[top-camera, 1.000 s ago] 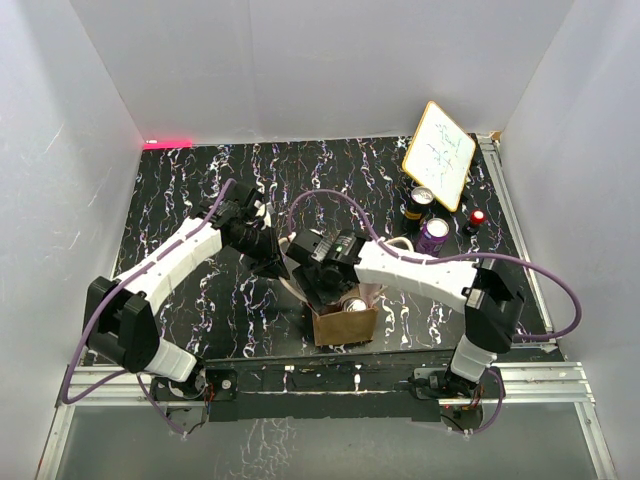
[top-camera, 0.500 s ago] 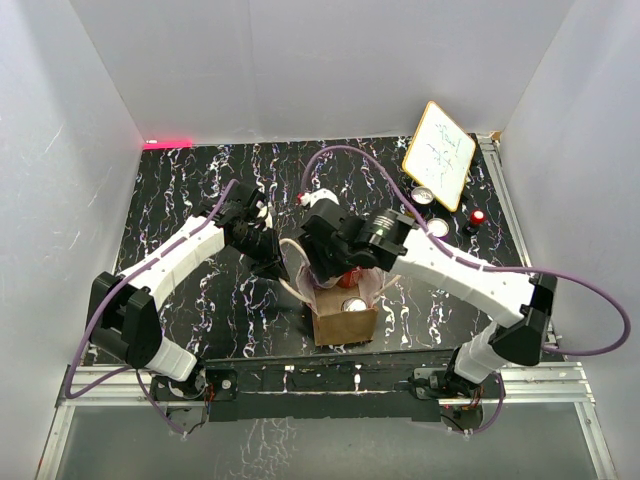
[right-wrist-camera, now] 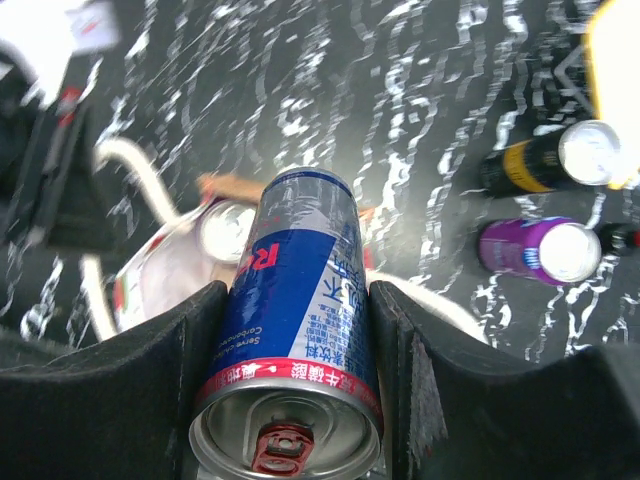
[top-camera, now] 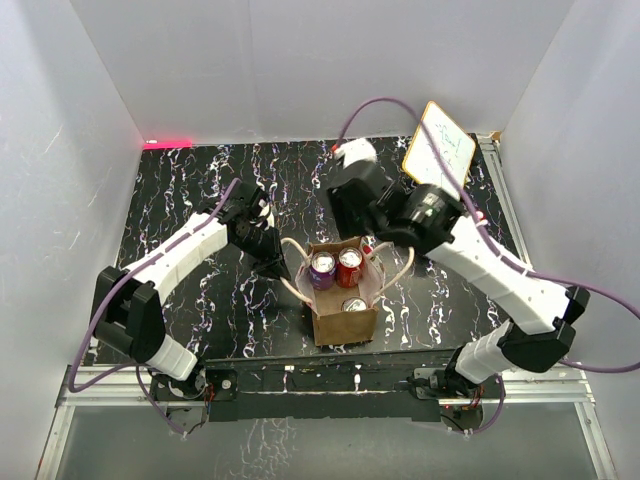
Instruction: Take the beverage out of the canvas bag
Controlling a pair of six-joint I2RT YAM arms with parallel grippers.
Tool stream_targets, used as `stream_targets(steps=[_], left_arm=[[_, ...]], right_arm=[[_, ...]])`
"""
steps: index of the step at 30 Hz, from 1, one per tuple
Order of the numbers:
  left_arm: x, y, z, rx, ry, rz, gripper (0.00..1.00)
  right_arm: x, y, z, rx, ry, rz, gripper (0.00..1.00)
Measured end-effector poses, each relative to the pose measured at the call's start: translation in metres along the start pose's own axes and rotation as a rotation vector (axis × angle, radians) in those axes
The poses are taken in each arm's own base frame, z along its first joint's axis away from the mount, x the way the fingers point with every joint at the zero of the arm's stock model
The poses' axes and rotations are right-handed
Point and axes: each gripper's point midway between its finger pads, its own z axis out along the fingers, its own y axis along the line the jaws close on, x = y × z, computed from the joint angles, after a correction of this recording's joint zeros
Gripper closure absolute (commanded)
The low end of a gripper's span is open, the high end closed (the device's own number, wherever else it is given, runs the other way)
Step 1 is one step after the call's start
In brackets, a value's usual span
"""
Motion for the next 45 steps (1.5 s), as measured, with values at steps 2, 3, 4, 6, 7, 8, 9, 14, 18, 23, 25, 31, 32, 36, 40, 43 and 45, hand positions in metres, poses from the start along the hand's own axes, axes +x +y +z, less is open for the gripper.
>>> stream_targets(steps=[2,3,4,6,7,8,9,14,18,23,25,31,32,36,40,43,45], left_arm=[[0.000,0.000,0.000,0.000,0.002,0.000,1.00],[-0.001,-0.001,0.000,0.000,0.002,0.000,1.00],[-0.001,-0.001,0.000,-0.001,0.004,-0.001,1.00],[-0.001,-0.001,0.000,-0.001,0.005,-0.001,1.00],[-0.001,-0.001,0.000,-0.002,0.007,0.001,1.00],[-0.001,-0.001,0.000,-0.003,0.008,0.002,1.00],[-0.001,-0.001,0.000,-0.004,0.010,0.003,1.00],[-0.001,0.000,0.000,-0.005,0.011,0.006,1.00],[0.000,0.000,0.000,-0.005,0.013,0.006,1.00],[-0.001,0.001,0.003,-0.011,0.022,0.007,1.00],[-0.001,0.002,0.005,-0.013,0.029,0.005,1.00],[0.000,0.002,0.006,-0.013,0.037,0.008,1.00],[0.000,0.002,0.006,-0.012,0.038,0.008,1.00],[0.000,0.002,0.006,-0.009,0.040,0.008,1.00],[0.000,0.001,0.007,-0.009,0.045,0.010,1.00],[-0.001,0.000,0.006,-0.007,0.044,0.016,1.00],[-0.002,-0.001,0.004,-0.005,0.041,0.022,1.00]], right_arm=[[-0.012,-0.029,0.004,0.053,-0.022,0.045,0.92],[-0.015,-0.047,0.008,0.092,-0.022,0.074,0.92],[-0.017,-0.067,0.013,0.137,-0.018,0.100,0.92],[-0.013,-0.100,0.023,0.216,0.001,0.147,0.92],[-0.007,-0.117,0.030,0.256,0.023,0.166,0.92],[0.003,-0.129,0.036,0.287,0.053,0.178,0.92],[0.014,-0.137,0.042,0.309,0.086,0.185,0.92],[0.102,-0.143,0.077,0.298,0.325,0.224,0.92],[0.164,-0.139,0.091,0.268,0.469,0.316,0.92],[0.194,-0.152,0.095,0.306,0.533,0.448,0.92],[0.196,-0.167,0.095,0.335,0.519,0.508,0.92],[0.199,-0.214,0.084,0.425,0.461,0.655,0.92],[0.200,-0.219,0.083,0.435,0.457,0.668,0.92],[0.202,-0.237,0.082,0.456,0.441,0.701,0.92],[0.206,-0.250,0.087,0.457,0.440,0.726,0.92],[0.212,-0.262,0.090,0.469,0.449,0.753,0.92],[0.216,-0.269,0.092,0.474,0.451,0.765,0.92]])
